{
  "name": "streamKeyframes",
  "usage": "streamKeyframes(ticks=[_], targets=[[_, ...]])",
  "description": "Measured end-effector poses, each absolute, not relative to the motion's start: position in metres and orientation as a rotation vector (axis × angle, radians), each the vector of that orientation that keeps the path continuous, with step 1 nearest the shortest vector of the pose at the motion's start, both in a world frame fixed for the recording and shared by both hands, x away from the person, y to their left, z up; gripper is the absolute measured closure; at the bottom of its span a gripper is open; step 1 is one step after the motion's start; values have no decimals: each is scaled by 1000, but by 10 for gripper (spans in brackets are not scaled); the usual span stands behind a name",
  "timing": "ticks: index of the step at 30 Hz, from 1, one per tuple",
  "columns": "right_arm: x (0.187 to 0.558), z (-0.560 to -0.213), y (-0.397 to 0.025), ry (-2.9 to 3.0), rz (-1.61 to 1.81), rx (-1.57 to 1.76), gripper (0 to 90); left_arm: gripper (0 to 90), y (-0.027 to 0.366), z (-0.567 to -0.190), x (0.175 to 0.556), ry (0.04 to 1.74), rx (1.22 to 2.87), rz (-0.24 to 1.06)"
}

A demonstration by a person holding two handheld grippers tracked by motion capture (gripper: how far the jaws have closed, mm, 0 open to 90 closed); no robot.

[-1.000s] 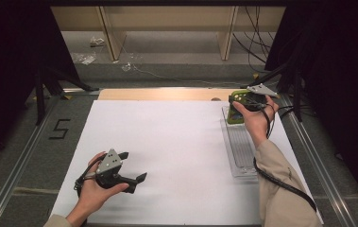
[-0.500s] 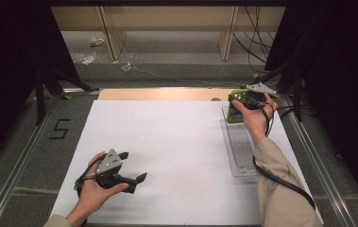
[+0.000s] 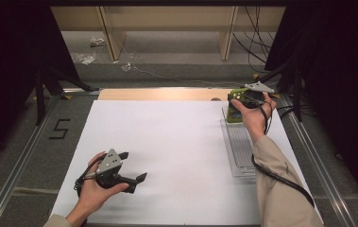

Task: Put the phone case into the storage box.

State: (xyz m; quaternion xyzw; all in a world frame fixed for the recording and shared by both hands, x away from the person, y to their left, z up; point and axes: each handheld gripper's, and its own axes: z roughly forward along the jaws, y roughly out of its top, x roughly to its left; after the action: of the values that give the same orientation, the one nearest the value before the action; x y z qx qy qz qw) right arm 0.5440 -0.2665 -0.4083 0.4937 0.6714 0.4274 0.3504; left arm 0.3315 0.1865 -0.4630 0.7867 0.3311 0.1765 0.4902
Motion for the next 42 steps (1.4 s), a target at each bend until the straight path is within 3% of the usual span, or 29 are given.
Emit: streamKeyframes(ticks=[42], targets=[[558, -418, -262, 1755, 1075, 1285, 159, 0, 186, -463, 332, 803, 1910, 427]])
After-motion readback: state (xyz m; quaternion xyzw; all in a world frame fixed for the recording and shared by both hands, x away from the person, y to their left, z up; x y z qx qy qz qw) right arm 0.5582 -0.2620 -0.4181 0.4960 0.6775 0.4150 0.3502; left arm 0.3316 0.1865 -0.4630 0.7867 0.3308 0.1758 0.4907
